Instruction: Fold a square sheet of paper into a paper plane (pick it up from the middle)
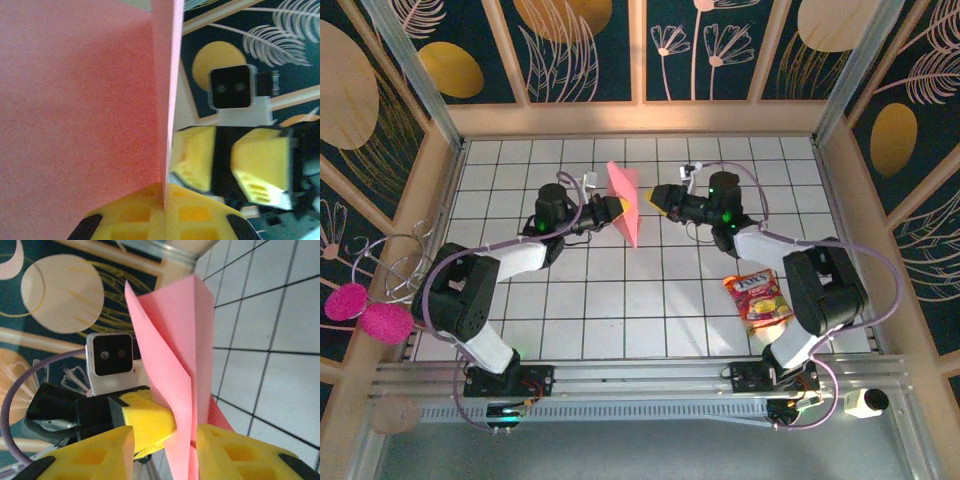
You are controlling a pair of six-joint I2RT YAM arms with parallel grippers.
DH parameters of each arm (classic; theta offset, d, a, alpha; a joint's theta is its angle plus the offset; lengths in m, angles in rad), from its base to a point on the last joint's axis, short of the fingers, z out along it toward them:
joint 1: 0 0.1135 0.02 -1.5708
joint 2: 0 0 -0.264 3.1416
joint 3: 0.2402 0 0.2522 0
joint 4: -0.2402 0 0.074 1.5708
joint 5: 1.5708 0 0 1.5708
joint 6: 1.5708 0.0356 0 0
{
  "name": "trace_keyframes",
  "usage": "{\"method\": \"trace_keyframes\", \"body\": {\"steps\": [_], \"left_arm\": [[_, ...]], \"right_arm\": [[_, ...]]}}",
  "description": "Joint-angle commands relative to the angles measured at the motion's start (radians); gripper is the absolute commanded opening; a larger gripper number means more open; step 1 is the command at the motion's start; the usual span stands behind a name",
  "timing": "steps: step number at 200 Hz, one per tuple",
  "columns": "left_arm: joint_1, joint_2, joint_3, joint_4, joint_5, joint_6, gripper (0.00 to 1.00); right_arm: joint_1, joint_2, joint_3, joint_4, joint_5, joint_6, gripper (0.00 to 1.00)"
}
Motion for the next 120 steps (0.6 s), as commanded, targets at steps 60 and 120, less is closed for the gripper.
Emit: {"method": "trace_keyframes", "body": {"steps": [60,120], "left_arm": [[-0.078,-0.035,0.383,-0.993,-0.753,0.572,0.06],[-0.234,0.269,0.704,-1.363,-1.413,0.634,0.05]], "right_arm": [[-0.039,-0.201,0.0,-0.439,0.392,-0.294,0.42],[-0.042,-0.259,-0.026,-0.513,0.544,-0.306,0.41]]}}
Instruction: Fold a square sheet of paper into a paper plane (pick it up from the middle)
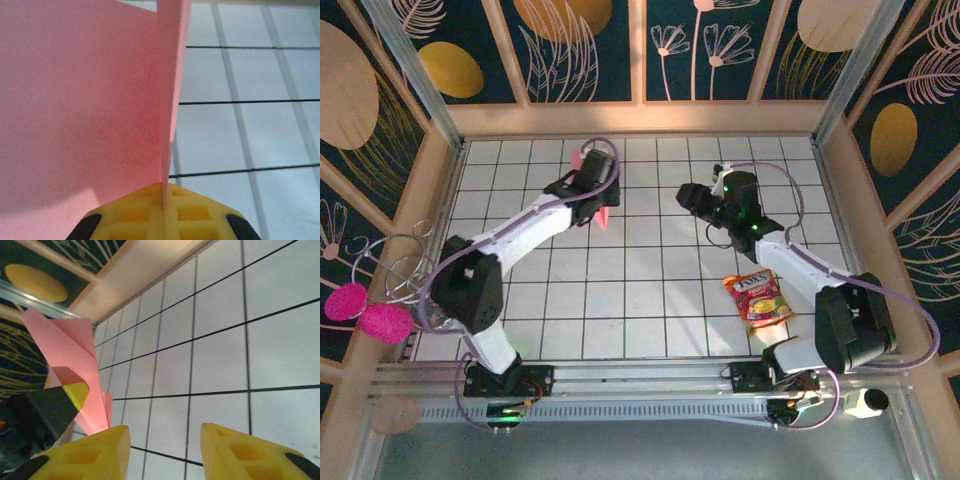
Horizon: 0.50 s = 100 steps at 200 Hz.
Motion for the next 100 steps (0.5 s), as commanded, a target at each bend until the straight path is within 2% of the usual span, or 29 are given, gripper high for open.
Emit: {"method": "trace_keyframes", "body": {"steps": [1,30,63,100], "left_arm": [[-0.045,0.146,0.092,-0.273,-0.369,0.058,0.05],[-0.085,0.303,0.177,-0.354,-0.507,0.042,0.04],[-0.115,0.409,0.207,-0.362,-0.58,0.037,0.03],[-0.136,0.519,0.247,-0.392,-0.611,0.032,0.02]], "right_arm": [[-0.007,-0.036,-0.019,-0.058,0.098,-0.03,0.42],[-0.01,-0.04,-0.039,-0.074,0.113,-0.027,0.41],[-0.012,-0.037,-0.06,-0.075,0.112,-0.018,0.42],[-0.015,-0.02,-0.066,-0.071,0.104,-0.013,0.42]]}}
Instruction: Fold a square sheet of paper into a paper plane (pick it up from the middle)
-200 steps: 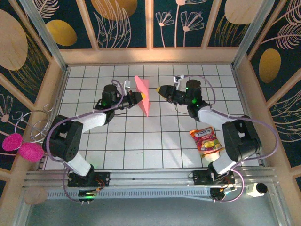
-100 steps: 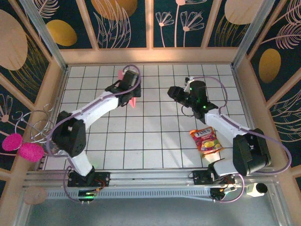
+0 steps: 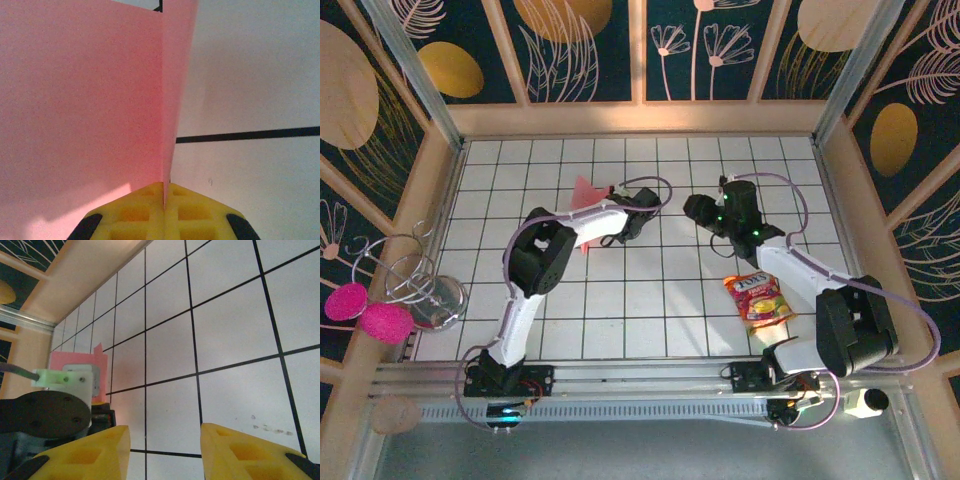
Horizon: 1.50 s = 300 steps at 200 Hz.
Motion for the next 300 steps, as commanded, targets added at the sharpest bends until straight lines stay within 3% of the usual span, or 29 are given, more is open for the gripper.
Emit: {"method": "trace_keyframes", "body": {"steps": [1,45,75,143,183,197,224,257,300], "left_arm": [[-0.016,0.059,0.048,-0.069,-0.083,0.002,0.02],[-0.031,0.104,0.073,-0.071,-0.042,-0.018,0.11],[-0.032,0.081,0.072,-0.049,0.062,-0.038,0.19],[-0.031,-0.114,-0.023,0.11,0.448,-0.142,0.35],[-0.031,-0.297,-0.191,0.328,0.797,-0.24,0.43],[-0.031,-0.364,-0.252,0.404,0.873,-0.268,0.46],[-0.017,-0.472,-0.321,0.45,0.855,-0.272,0.54],[0.074,-0.546,-0.433,0.502,0.834,-0.27,0.64],[0.163,-0.532,-0.514,0.545,0.841,-0.278,0.71]], "right_arm": [[-0.008,-0.003,-0.009,0.003,0.018,-0.007,0.42],[-0.008,0.02,-0.005,0.008,0.007,-0.002,0.41],[-0.01,0.024,-0.003,0.009,0.013,0.002,0.41],[-0.02,0.015,-0.002,-0.012,0.048,0.014,0.42],[-0.021,0.0,-0.009,-0.021,0.1,0.021,0.44],[-0.022,-0.005,-0.012,-0.019,0.108,0.025,0.47],[-0.023,0.0,-0.009,-0.013,0.082,0.03,0.5],[-0.022,0.035,-0.01,0.023,0.017,0.04,0.51],[-0.019,0.068,-0.014,0.061,-0.024,0.059,0.52]]}}
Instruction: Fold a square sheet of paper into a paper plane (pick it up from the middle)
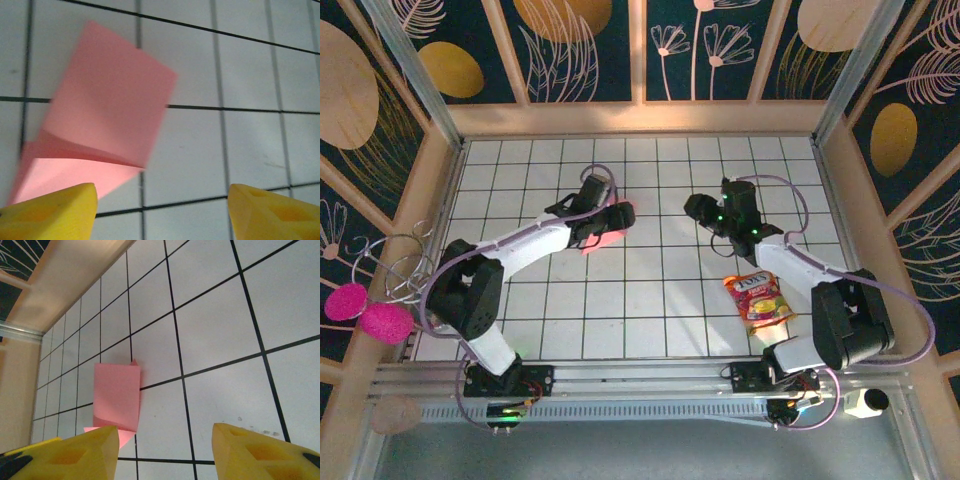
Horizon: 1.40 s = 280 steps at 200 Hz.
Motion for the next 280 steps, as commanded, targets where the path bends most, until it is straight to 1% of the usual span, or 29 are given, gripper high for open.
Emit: {"method": "trace_keyframes", "body": {"steps": [1,9,12,42,73,108,127,148,154,188,211,218,222,250,280], "left_arm": [[0.027,0.01,-0.03,0.041,0.013,-0.016,0.71],[0.036,0.012,-0.03,0.047,0.016,-0.015,0.71],[0.038,0.038,-0.029,0.05,0.014,-0.016,0.72],[0.054,0.108,-0.017,0.072,0.002,-0.042,0.72],[0.061,0.163,-0.015,0.102,0.014,-0.06,0.71],[0.072,0.186,-0.044,0.132,0.027,-0.074,0.68],[0.074,0.192,-0.078,0.159,0.091,-0.109,0.62],[0.075,0.194,-0.141,0.225,0.227,-0.18,0.55],[0.074,0.191,-0.183,0.244,0.258,-0.202,0.53],[0.069,0.119,-0.312,0.36,0.378,-0.314,0.46],[0.06,0.078,-0.366,0.401,0.41,-0.365,0.43],[0.059,0.07,-0.382,0.412,0.414,-0.377,0.41],[0.059,0.068,-0.39,0.417,0.416,-0.383,0.4],[0.059,0.073,-0.416,0.441,0.421,-0.411,0.36],[0.059,0.092,-0.415,0.442,0.42,-0.429,0.33]], "right_arm": [[-0.003,0.024,-0.013,0.046,-0.036,0.021,0.53],[-0.002,0.033,-0.01,0.048,-0.043,0.023,0.53],[-0.001,0.036,-0.009,0.049,-0.045,0.024,0.53],[0.007,0.07,-0.002,0.064,-0.071,0.035,0.53],[0.017,0.09,-0.001,0.073,-0.085,0.045,0.53],[0.027,0.11,-0.001,0.073,-0.094,0.061,0.52],[0.038,0.133,-0.008,0.089,-0.118,0.099,0.52],[0.048,0.16,-0.044,0.147,-0.159,0.176,0.52],[0.052,0.167,-0.05,0.16,-0.17,0.197,0.52],[0.108,0.201,-0.054,0.179,-0.194,0.283,0.51],[0.162,0.228,-0.03,0.143,-0.186,0.323,0.5],[0.165,0.235,-0.026,0.138,-0.181,0.335,0.5],[0.186,0.239,-0.023,0.135,-0.179,0.341,0.5],[0.232,0.288,0.005,0.116,-0.171,0.389,0.49],[0.266,0.355,0.058,0.114,-0.194,0.4,0.42]]}}
